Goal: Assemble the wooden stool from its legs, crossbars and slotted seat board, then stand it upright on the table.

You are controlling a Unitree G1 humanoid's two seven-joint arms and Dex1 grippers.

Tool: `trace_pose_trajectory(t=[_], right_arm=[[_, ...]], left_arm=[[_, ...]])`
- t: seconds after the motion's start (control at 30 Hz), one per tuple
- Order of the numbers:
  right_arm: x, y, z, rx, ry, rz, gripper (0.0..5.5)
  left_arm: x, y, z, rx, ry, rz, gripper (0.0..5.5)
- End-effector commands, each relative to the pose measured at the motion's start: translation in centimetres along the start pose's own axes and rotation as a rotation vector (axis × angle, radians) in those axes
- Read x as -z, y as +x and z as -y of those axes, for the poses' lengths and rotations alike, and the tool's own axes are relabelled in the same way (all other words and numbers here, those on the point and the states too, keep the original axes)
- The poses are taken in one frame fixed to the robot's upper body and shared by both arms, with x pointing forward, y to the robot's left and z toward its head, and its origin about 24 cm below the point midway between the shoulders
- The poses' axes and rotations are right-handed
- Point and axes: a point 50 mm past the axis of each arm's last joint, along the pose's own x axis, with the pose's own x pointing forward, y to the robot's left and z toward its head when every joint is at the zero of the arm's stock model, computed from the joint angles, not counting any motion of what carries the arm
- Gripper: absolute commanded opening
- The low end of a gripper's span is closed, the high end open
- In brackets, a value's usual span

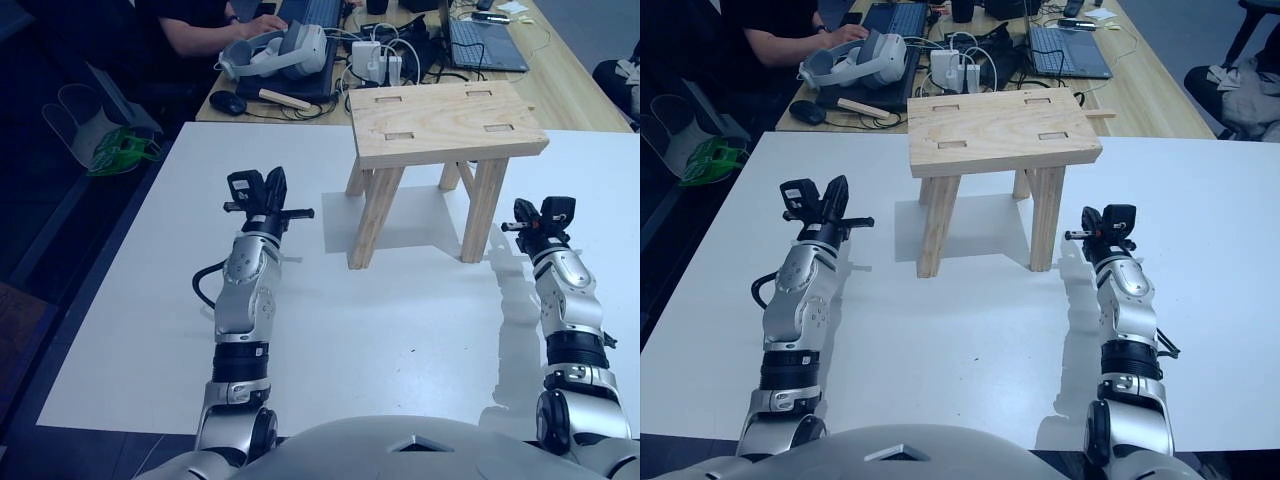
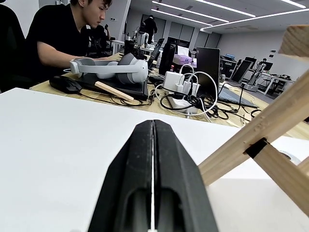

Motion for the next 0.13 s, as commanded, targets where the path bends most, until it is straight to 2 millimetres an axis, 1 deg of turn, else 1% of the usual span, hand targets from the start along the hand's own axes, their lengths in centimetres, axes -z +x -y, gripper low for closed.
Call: trace_pose_trajectory(t=[0.03, 0.13], right_arm=[[-0.82, 1.12, -1.07, -0.036, -0.037, 0.019, 0.00], [-1.31, 1.60, -1.44, -0.051, -0.044, 0.028, 0.00]], left_arm=[[-0.31, -0.39, -0.42, -0.010, -0.021, 0.010, 0.03], [-0.82, -0.47, -0.55, -0.016, -0.028, 0.021, 0.03]])
